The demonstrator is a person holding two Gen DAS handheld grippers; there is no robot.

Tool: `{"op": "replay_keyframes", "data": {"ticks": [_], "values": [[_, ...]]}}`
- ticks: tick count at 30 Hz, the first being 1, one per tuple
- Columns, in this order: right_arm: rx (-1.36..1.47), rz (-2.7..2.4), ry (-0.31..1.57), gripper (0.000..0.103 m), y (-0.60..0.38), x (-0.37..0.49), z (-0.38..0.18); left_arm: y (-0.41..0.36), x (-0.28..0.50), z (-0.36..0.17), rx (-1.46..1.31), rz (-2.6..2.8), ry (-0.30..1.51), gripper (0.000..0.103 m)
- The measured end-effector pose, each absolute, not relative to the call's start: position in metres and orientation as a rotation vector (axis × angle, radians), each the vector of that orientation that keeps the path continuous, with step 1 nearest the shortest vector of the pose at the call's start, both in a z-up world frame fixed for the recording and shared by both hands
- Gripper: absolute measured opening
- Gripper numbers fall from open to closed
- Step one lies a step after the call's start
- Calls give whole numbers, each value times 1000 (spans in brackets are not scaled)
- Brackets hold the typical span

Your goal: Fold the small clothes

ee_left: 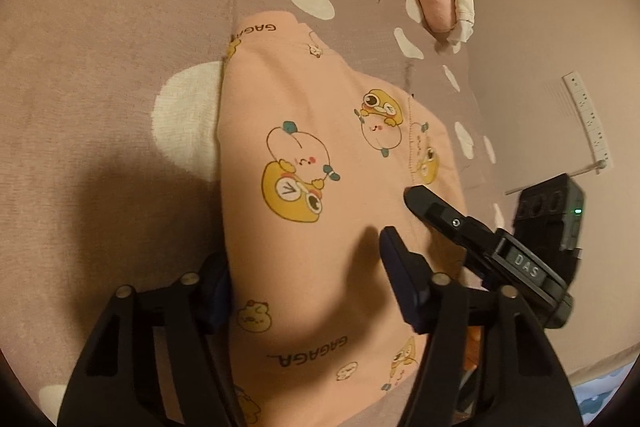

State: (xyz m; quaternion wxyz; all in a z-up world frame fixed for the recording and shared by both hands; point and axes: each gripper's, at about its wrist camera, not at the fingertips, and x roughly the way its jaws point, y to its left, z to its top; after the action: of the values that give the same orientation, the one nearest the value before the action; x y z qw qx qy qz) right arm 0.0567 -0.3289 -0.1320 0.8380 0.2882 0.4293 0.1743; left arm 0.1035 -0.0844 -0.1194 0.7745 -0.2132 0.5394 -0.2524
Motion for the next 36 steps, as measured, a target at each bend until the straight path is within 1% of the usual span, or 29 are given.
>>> {"op": "replay_keyframes", "data": {"ticks": [2, 3, 5, 10, 12, 23, 36], "values": [[578, 369, 895, 39, -324, 55, -128, -87, 102, -118, -430, -533, 1158, 56], [554, 369, 884, 38, -323, 53, -126, -88, 101, -118, -413, -525, 1152, 55], [521, 369, 865, 34, -319, 51, -121, -88, 101, -117, -399, -519, 1144, 49], [464, 372, 827, 30, -310, 46, -111, -87, 101, -114, -403, -507, 1128, 41], [441, 367, 816, 28, -304, 46, -106, -88, 99, -111, -392, -512, 1114, 36], [376, 393, 752, 25, -287, 37, -85, -91, 86, -100, -377, -530, 1074, 35], [353, 420, 729, 23, -278, 25, -76, -87, 66, -83, -362, -544, 1033, 35]]}}
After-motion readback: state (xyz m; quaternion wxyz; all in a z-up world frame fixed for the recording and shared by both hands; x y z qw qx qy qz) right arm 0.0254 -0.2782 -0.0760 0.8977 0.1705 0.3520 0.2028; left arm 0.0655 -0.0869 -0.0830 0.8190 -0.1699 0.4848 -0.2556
